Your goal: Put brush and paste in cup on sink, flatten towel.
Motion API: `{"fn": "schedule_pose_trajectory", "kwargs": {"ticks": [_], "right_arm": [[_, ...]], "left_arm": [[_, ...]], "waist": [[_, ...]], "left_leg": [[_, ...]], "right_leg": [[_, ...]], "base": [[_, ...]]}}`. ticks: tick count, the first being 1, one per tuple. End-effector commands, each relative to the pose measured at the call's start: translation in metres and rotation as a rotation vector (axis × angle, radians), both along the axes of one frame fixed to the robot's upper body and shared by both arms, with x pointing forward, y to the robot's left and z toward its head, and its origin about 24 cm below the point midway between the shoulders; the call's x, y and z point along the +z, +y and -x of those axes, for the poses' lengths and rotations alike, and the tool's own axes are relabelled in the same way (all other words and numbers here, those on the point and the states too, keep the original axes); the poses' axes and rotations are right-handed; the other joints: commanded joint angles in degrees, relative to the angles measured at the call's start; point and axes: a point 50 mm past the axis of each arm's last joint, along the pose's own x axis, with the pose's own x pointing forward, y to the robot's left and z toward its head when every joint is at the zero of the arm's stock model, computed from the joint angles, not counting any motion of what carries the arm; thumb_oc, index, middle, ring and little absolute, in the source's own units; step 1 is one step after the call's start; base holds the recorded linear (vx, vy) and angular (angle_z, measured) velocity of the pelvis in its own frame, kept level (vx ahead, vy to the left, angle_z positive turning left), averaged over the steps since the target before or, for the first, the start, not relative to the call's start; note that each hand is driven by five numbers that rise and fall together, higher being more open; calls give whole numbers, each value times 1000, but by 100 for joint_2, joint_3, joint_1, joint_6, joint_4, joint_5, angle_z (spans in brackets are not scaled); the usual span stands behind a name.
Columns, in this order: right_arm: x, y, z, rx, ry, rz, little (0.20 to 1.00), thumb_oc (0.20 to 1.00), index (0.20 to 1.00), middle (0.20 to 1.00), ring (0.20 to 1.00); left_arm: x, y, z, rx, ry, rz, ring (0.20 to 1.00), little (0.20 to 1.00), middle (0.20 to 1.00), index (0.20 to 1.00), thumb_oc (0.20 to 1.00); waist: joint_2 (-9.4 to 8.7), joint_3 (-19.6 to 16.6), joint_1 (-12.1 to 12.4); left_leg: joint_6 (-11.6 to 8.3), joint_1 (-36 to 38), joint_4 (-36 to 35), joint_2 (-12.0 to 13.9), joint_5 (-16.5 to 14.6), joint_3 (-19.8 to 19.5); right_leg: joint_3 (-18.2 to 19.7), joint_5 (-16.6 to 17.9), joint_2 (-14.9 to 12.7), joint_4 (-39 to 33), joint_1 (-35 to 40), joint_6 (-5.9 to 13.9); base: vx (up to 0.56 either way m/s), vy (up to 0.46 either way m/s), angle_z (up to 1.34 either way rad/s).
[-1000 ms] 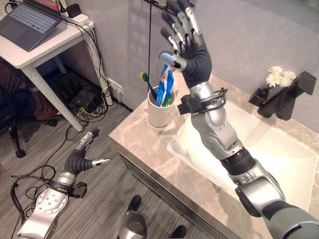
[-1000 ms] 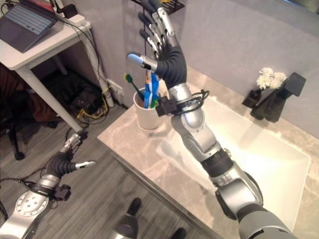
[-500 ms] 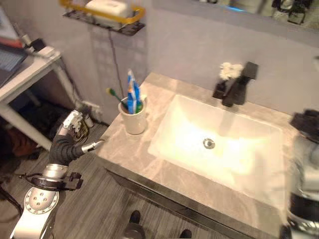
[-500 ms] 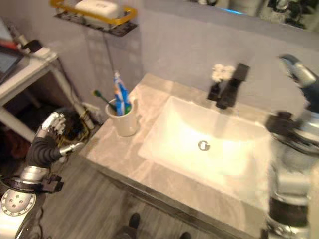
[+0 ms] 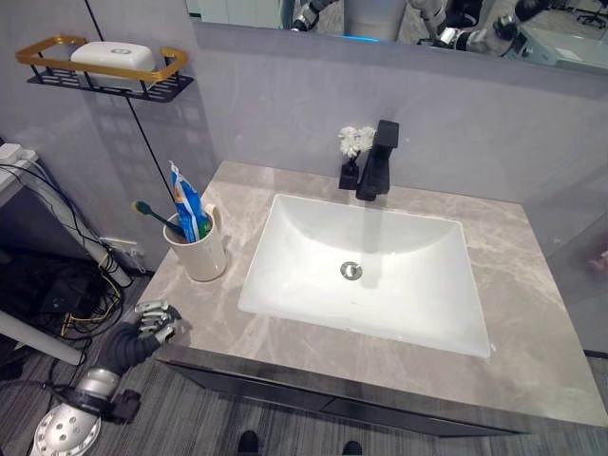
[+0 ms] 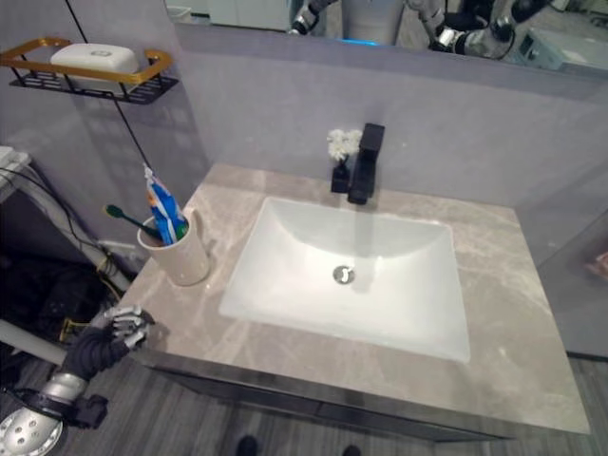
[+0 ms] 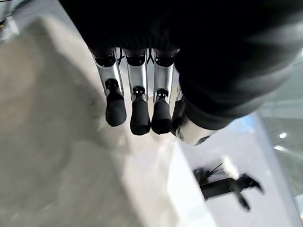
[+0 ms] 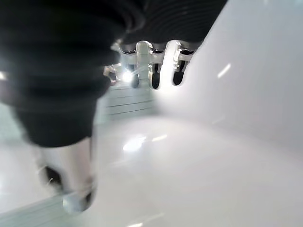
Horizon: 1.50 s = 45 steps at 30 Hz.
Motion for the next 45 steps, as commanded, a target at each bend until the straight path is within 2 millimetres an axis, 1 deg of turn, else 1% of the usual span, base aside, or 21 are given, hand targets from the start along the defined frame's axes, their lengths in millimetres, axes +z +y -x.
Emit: {"fn": "schedule_pose_trajectory", "kwargs": {"ticks": [1,2,3,5,6,7,11,14,17,18,21,24,26,28,29,34,37,42,43,44,45], "right_arm": [[-16,-16,22,-161,-107,-96,1000,1000,1000,1000,1000],[-58,-30,52,-316,-53,-275,1000,1000,1000,1000,1000],[-57,-31,53,-315,-55,-274,1000,1000,1000,1000,1000],[-83,-34,76,-431,50,-380,1000,1000,1000,1000,1000],[-118,-27,89,-456,59,-545,1000,1000,1000,1000,1000],[-119,-28,90,-452,55,-550,1000,1000,1000,1000,1000],[-176,-8,116,-503,93,-862,1000,1000,1000,1000,1000],[-225,24,121,-448,84,-1158,1000,1000,1000,1000,1000],[-281,84,116,-313,201,-1564,1000,1000,1000,1000,1000],[-281,84,116,-310,201,-1567,1000,1000,1000,1000,1000],[-314,134,90,31,686,-1780,1000,1000,1000,1000,1000],[-326,161,42,502,1270,-1659,1000,1000,1000,1000,1000],[-325,171,16,697,1515,-1461,1000,1000,1000,1000,1000],[-314,180,-33,882,1525,-1200,1000,1000,1000,1000,1000],[-309,182,-42,943,1503,-1163,1000,1000,1000,1000,1000],[-310,195,-46,1041,1608,-1104,1000,1000,1000,1000,1000],[-318,200,-30,1025,1660,-1157,1000,1000,1000,1000,1000],[-325,200,-14,965,1656,-1274,1000,1000,1000,1000,1000],[-326,201,-11,960,1651,-1293,1000,1000,1000,1000,1000],[-326,200,-9,946,1619,-1330,1000,1000,1000,1000,1000],[-327,201,-8,944,1626,-1328,1000,1000,1000,1000,1000]], "left_arm": [[24,-6,-11,-68,-113,-53,200,200,200,200,200],[22,-6,-10,-72,-105,-53,200,200,200,200,200],[22,-7,-10,-72,-104,-52,200,200,200,200,200],[20,-7,-8,-79,-92,-54,200,200,200,200,200],[18,-10,-8,-89,-85,-50,200,200,200,200,200],[18,-10,-8,-89,-86,-52,200,200,200,200,200],[15,-15,-11,-110,-76,-44,200,200,200,200,200],[13,-20,-14,-123,-75,-34,200,200,200,200,200],[12,-25,-21,-138,-77,-13,200,200,200,200,200],[12,-24,-21,-136,-77,-14,200,200,200,200,200],[10,-26,-26,-143,-72,29,200,200,200,200,200],[13,-28,-29,-177,-72,54,200,200,200,200,200],[17,-28,-30,-207,-71,44,200,200,200,200,200],[25,-24,-35,-208,-96,13,200,200,200,200,200],[26,-22,-39,-200,-107,8,200,200,200,200,200],[30,-30,-48,-241,-135,24,200,200,200,200,200],[43,-35,-53,-268,-192,30,200,200,200,200,200],[49,-36,-57,-285,-212,14,200,200,200,200,200],[51,-36,-57,-291,-214,2,200,200,200,200,200],[54,-38,-61,-310,-228,2,200,200,200,200,200],[53,-38,-60,-310,-228,3,200,200,200,200,200]], "waist": [[-38,-67,-42],[-25,-49,-68],[-26,-63,-68],[-3,-53,-77],[25,-39,-95],[14,-38,-97],[24,9,-86],[19,73,-30],[-21,151,133],[-28,157,127],[-69,270,274],[-168,530,460],[-204,597,588],[-226,601,634],[-235,612,609],[-249,577,629],[-238,668,593],[-150,820,503],[-127,856,500],[-59,921,350],[4,930,308]], "left_leg": [[100,-397,-59,5,300,-16],[104,-399,-59,-2,320,-7],[100,-398,-59,-4,302,-20],[96,-408,-59,-8,302,-32],[92,-419,-59,-13,308,-33],[92,-419,-59,-13,308,-34],[86,-424,-59,-31,313,-38],[81,-419,-59,-38,316,-28],[88,-397,-59,-41,297,-17],[88,-391,-59,-41,295,-11],[129,-248,-59,-53,248,47],[193,-486,343,-162,182,4],[208,-699,516,-261,140,-113],[208,-863,623,-352,102,-112],[200,-948,675,-371,101,-49],[345,-1036,914,-658,-163,-2],[502,-969,1008,-829,-356,126],[666,-811,878,-944,-377,196],[688,-772,852,-950,-375,206],[713,-637,685,-984,-306,160],[734,-522,485,-993,-242,226]], "right_leg": [[181,130,-80,16,259,117],[172,150,-87,31,248,115],[186,142,-87,14,257,122],[182,145,-92,15,250,123],[178,155,-100,17,239,123],[177,156,-100,16,240,123],[160,155,-106,20,237,115],[147,156,-113,22,234,113],[119,156,-121,21,246,110],[124,155,-121,20,249,110],[153,107,-124,37,322,80],[218,98,-215,95,283,31],[122,93,-265,106,273,24],[-48,102,-327,121,290,60],[-111,122,-357,139,270,73],[-341,147,-664,254,379,187],[-213,415,-987,784,133,299],[-102,671,-1174,1487,-240,294],[-85,647,-1131,1671,-318,286],[272,328,-633,1848,-650,137],[207,84,-387,1739,-837,17]], "base": [[0,0,0],[0,0,0],[-6,-3,6],[0,0,0],[-13,5,-3],[0,0,0],[0,0,0],[-22,5,-1],[-10,1,0],[0,0,0],[-8,12,1],[-72,25,-6],[-37,45,8],[3,73,21],[10,79,40],[73,185,49],[31,191,5],[4,182,0],[26,204,1],[57,207,-15],[69,175,-20]]}}
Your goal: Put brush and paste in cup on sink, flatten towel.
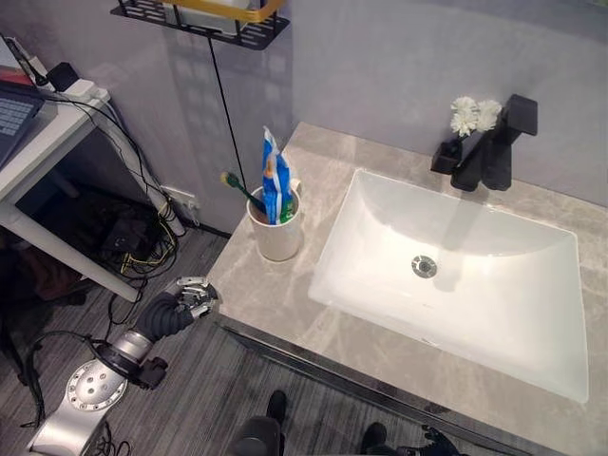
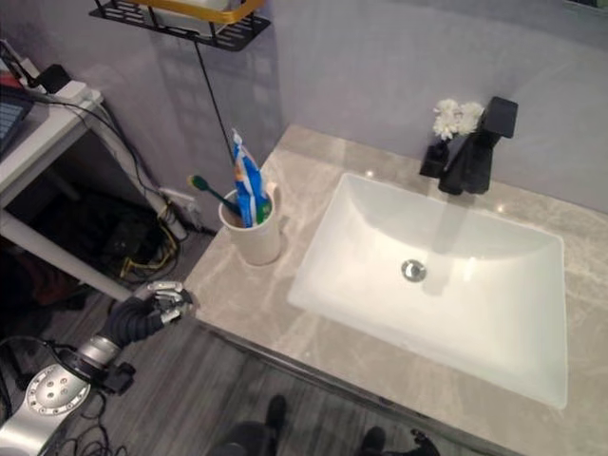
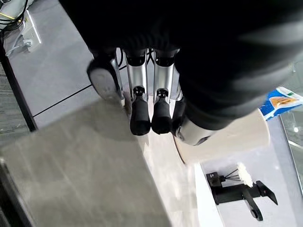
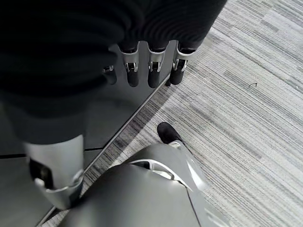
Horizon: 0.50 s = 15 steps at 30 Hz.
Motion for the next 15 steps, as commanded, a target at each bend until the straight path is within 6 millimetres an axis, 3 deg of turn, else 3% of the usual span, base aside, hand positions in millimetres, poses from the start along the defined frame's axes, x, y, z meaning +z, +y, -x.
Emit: {"fn": "schedule_pose_trajectory", "kwargs": {"ticks": [1,7,9,10,12,15], "right_arm": [[-3,5,8,25,36,-11,1000,1000,1000,1000,1000],[-1,11,-5,87,0,-5,1000,1000,1000,1000,1000],[-2,10,-2,106,17,5,1000,1000,1000,1000,1000],[-1,7,-4,122,17,15,1000,1000,1000,1000,1000],[-1,7,-3,126,17,16,1000,1000,1000,1000,1000],[1,1,-5,145,24,44,1000,1000,1000,1000,1000]], "left_arm": [[28,-11,-6,-75,-134,8,200,200,200,200,200],[25,-11,-6,-61,-124,47,200,200,200,200,200],[22,-15,-6,-80,-113,53,200,200,200,200,200],[23,-15,-6,-84,-116,56,200,200,200,200,200],[23,-16,-6,-89,-117,56,200,200,200,200,200],[20,-19,-7,-107,-97,63,200,200,200,200,200]], "waist": [[112,-12,-174],[144,73,-247],[130,12,-263],[191,-12,-277],[219,-16,-282],[234,-87,-281]], "left_leg": [[-67,-29,-340,-73,179,475],[-96,151,-529,-82,271,518],[-103,213,-531,-126,235,502],[-109,227,-512,-77,253,462],[-109,203,-454,-57,240,449],[-191,115,-294,-71,205,385]], "right_leg": [[322,108,910,-409,-101,-126],[389,223,1117,-727,-331,-116],[495,176,1212,-959,-106,-129],[684,68,1369,-779,-124,-180],[747,-38,1422,-583,-168,-193],[811,-79,1509,-997,67,-291]], "base": [[57,88,-14],[14,-3,13],[54,-76,4],[23,-106,2],[-14,-100,10],[-18,-150,6]]}}
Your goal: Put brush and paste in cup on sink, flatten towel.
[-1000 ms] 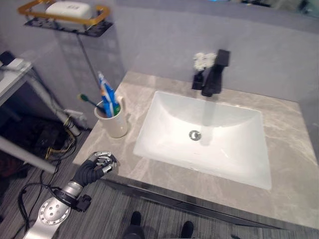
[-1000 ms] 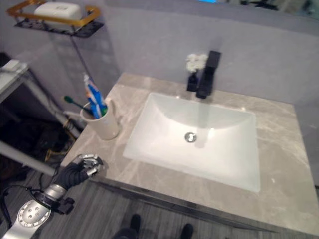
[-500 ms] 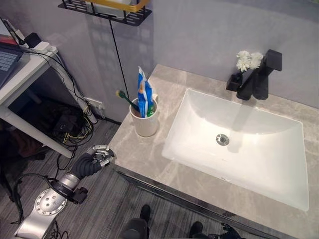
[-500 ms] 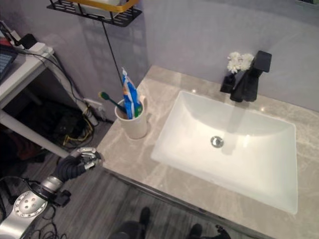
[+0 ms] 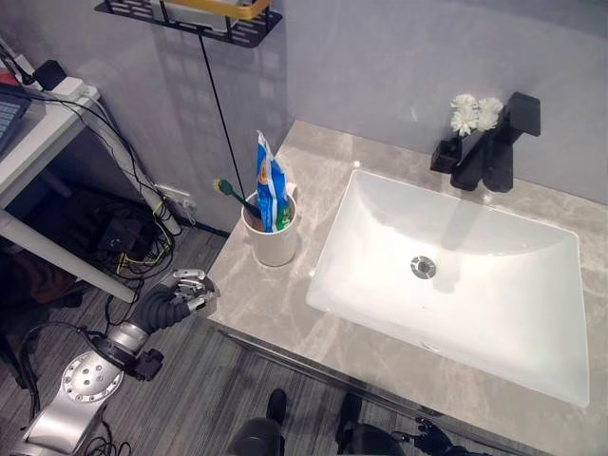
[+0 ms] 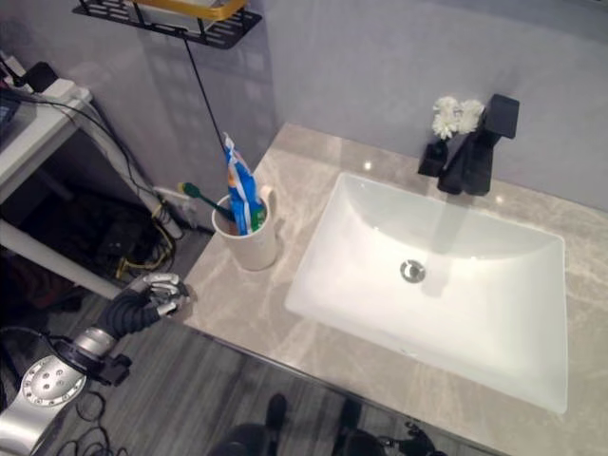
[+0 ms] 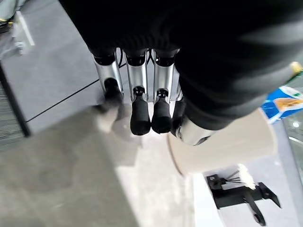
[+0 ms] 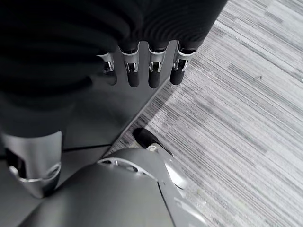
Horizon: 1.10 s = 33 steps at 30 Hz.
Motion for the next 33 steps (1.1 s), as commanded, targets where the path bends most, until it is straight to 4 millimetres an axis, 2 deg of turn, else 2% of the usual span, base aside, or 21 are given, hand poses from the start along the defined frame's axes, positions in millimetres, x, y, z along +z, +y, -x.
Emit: {"fn": "schedule_pose_trajectory", "kwargs": {"ticks": [1,2,5,6,7,8,9,10,11,14,19,23,24,25,26,27,28,29,31,33], "right_arm": [[2,-11,4,68,21,63,1000,1000,1000,1000,1000],[2,-11,4,68,21,64,1000,1000,1000,1000,1000],[8,-25,0,52,-9,112,1000,1000,1000,1000,1000],[10,-33,2,25,-13,134,1000,1000,1000,1000,1000],[10,-35,6,4,-4,143,1000,1000,1000,1000,1000],[10,-37,8,-13,1,150,1000,1000,1000,1000,1000],[10,-37,8,-13,0,150,1000,1000,1000,1000,1000],[9,-36,11,-27,0,148,1000,1000,1000,1000,1000],[9,-36,11,-28,-1,148,1000,1000,1000,1000,1000],[4,-32,25,-30,47,137,1000,1000,1000,1000,1000],[-1,-26,38,-39,98,126,1000,1000,1000,1000,1000],[0,-23,32,-31,79,130,1000,1000,1000,1000,1000],[0,-20,25,-15,70,134,1000,1000,1000,1000,1000],[0,-16,17,20,62,136,1000,1000,1000,1000,1000],[0,-16,17,20,61,136,1000,1000,1000,1000,1000],[0,-13,11,34,51,127,1000,1000,1000,1000,1000],[0,-13,11,36,51,127,1000,1000,1000,1000,1000],[-1,-11,10,49,53,124,1000,1000,1000,1000,1000],[-1,-11,13,53,64,123,1000,1000,1000,1000,1000],[-3,-9,20,47,85,114,1000,1000,1000,1000,1000]], "left_arm": [[9,-19,1,-95,-58,76,200,200,200,200,200],[9,-20,1,-96,-58,76,200,200,200,200,200],[9,-30,-2,-145,-55,87,200,200,200,200,200],[9,-35,-8,-170,-54,83,200,200,200,200,200],[6,-42,-9,-186,-45,101,200,200,200,200,200],[6,-44,-8,-199,-49,91,200,200,200,200,200],[6,-44,-8,-199,-50,91,200,200,200,200,200],[8,-47,-9,-203,-61,97,200,200,200,200,200],[8,-47,-9,-204,-61,96,200,200,200,200,200],[16,-49,-9,-211,-98,103,200,200,200,200,200],[17,-47,-8,-197,-102,123,200,200,200,200,200],[19,-44,-9,-175,-112,130,200,200,200,200,200],[20,-41,-9,-160,-119,128,200,200,200,200,200],[20,-37,-8,-132,-124,146,200,200,200,200,200],[20,-37,-8,-131,-124,146,200,200,200,200,200],[21,-36,-5,-130,-133,133,200,200,200,200,200],[21,-36,-5,-128,-134,131,200,200,200,200,200],[23,-35,-5,-124,-145,143,200,200,200,200,200],[24,-35,-6,-120,-145,147,200,200,200,200,200],[23,-34,-7,-121,-138,134,200,200,200,200,200]], "waist": [[22,-181,-146],[29,-183,-153],[42,-78,-219],[56,-54,-371],[26,-59,-460],[13,-65,-470],[7,-69,-476],[4,-154,-600],[-8,-159,-604],[97,-314,-746],[143,-282,-793],[131,-262,-852],[118,-229,-802],[85,-150,-655],[86,-138,-655],[74,-180,-682],[73,-175,-685],[36,-117,-764],[50,-86,-756],[-32,-132,-768]], "left_leg": [[3,-273,129,-280,-27,519],[0,-286,150,-278,-36,509],[-228,-657,536,-222,26,537],[-305,-841,807,-60,23,898],[-272,-727,1189,53,-306,1164],[-260,-682,1460,-48,-492,1049],[-254,-707,1469,-54,-476,1046],[-198,-461,1359,-23,-712,1109],[-192,-470,1336,-39,-677,1111],[-136,-73,612,-96,-624,1103],[3,52,303,-237,-584,1147],[103,147,58,-340,-519,1307],[152,218,-72,-332,-493,1452],[142,352,-167,-267,-520,1734],[143,367,-173,-268,-521,1737],[110,558,-298,-244,-626,1786],[113,571,-318,-248,-616,1794],[108,554,-248,-218,-523,1867],[103,548,-153,-179,-579,1859],[96,589,-72,-219,-651,1867]], "right_leg": [[347,-16,259,107,-34,92],[336,-4,263,84,-23,90],[156,84,243,-203,66,61],[-2,137,158,-249,54,47],[-122,113,74,-232,40,7],[-110,127,88,-263,32,-32],[-117,142,81,-268,17,-34],[-118,159,105,-336,9,-16],[-120,176,91,-341,-6,-17],[-130,228,130,-389,-28,54],[-17,393,23,-283,-157,141],[145,609,-67,-227,-343,277],[73,614,-131,56,-513,340],[-577,660,-352,305,-652,467],[-573,653,-353,315,-645,470],[-700,791,-504,195,-648,601],[-693,815,-499,172,-639,608],[-535,1068,-638,41,-797,598],[-469,1103,-705,-30,-811,612],[-435,1074,-661,-217,-640,558]], "base": [[-21,-124,-1],[-47,-92,12],[-129,-129,44],[-177,-113,91],[-151,-89,159],[-83,-36,125],[-71,-8,77],[-52,10,-3],[-30,39,-2],[18,73,15],[-36,130,-9],[-51,158,-22],[-69,194,-47],[-51,150,-67],[56,95,-157],[75,25,-126],[27,-34,-87],[-42,-50,-1],[-14,-58,-3],[49,-52,5]]}}
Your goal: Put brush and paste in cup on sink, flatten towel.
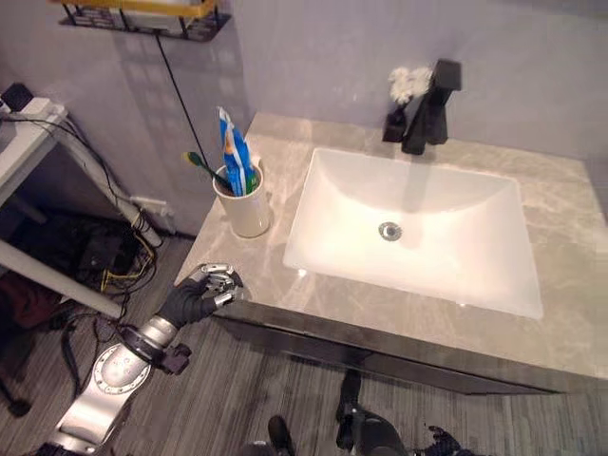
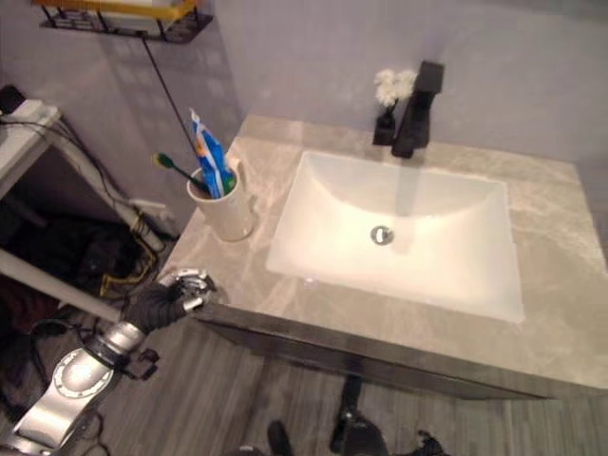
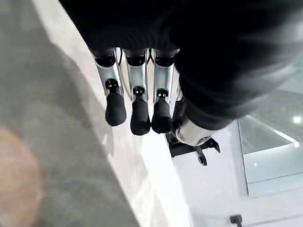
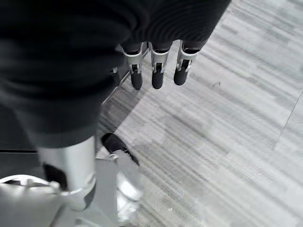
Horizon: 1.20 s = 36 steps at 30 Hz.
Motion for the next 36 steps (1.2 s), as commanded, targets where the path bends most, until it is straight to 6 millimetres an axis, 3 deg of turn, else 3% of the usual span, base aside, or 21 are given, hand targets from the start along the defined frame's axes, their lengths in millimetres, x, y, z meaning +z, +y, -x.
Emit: {"fn": "schedule_pose_trajectory", "kwargs": {"ticks": [1,6,11,19,26,29,36], "right_arm": [[-3,3,13,2,43,-3,1000,1000,1000,1000,1000],[-4,-13,42,-83,129,26,1000,1000,1000,1000,1000],[-5,-14,51,-125,147,22,1000,1000,1000,1000,1000],[-4,-13,42,-145,112,7,1000,1000,1000,1000,1000],[-2,-15,26,-159,65,10,1000,1000,1000,1000,1000],[-1,-13,15,-129,46,6,1000,1000,1000,1000,1000],[0,-13,13,-215,9,-18,1000,1000,1000,1000,1000]], "left_arm": [[23,-5,0,-35,-117,2,200,200,200,200,200],[22,5,6,-14,-83,-7,200,200,200,200,200],[21,8,7,19,-79,37,200,200,200,200,200],[21,14,10,67,-79,90,200,200,200,200,200],[11,9,2,71,-45,131,200,200,200,200,200],[11,4,-3,70,-63,153,200,200,200,200,200],[6,5,-10,118,-60,205,200,200,200,200,200]], "waist": [[-6,-24,31],[56,-287,25],[133,-366,33],[254,-403,79],[383,-381,49],[352,-330,58],[309,-276,-52]], "left_leg": [[-101,-26,293,-136,-332,-482],[-136,198,193,-112,-401,-516],[-197,258,72,-61,-332,-545],[-290,104,-82,22,-137,-473],[-363,-471,-82,29,6,-390],[-381,-591,-82,55,84,-317],[-433,-670,-82,153,98,-212]], "right_leg": [[236,356,-263,-27,-10,282],[177,310,-77,-185,254,235],[134,251,41,-357,393,212],[212,232,156,-491,288,185],[370,364,35,-560,-281,289],[488,424,71,-560,-415,251],[574,346,174,-560,-511,193]], "base": [[115,-42,-2],[129,-52,-4],[88,-49,5],[31,-31,0],[-27,8,-7],[14,-14,-15],[44,-36,-15]]}}
